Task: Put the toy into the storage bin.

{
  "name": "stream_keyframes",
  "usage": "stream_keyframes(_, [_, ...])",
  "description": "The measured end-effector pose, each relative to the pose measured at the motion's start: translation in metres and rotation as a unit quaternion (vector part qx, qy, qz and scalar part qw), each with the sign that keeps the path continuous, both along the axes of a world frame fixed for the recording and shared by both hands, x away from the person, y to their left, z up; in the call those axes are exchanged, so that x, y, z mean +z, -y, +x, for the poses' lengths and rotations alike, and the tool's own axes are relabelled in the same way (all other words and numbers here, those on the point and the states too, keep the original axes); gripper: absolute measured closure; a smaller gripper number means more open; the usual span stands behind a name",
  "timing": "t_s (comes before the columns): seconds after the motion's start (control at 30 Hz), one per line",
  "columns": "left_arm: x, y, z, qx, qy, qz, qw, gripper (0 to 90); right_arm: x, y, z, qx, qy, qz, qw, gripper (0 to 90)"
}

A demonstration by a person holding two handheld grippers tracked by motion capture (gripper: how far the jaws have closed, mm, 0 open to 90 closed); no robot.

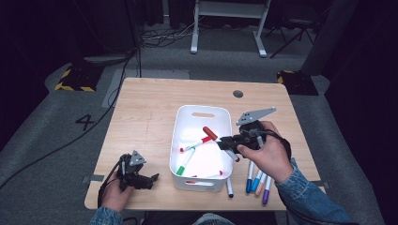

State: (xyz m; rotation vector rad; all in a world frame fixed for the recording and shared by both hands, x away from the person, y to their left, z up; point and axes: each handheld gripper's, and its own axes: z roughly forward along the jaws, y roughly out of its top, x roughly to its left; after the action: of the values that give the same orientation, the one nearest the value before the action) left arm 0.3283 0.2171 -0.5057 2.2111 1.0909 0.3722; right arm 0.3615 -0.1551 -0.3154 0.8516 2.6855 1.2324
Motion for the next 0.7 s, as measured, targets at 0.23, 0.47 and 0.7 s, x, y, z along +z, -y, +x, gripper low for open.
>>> stream_keyframes(0.23, [0.0,0.0,0.0,0.0,0.0,0.0,1.0,0.0,-0.003,-0.016,-0.008,0.024,-0.007,-0.005,0.9997,77.3])
stream_keyframes(0.47, [0.0,0.0,0.0,0.0,0.0,0.0,1.0,0.0,-0.01,-0.025,-0.012,0.039,-0.013,-0.01,0.9991,77.3])
stream_keyframes(0.7, [0.0,0.0,0.0,0.0,0.0,0.0,1.0,0.0,-0.024,-0.029,-0.013,0.053,-0.028,-0.035,0.9976,77.3])
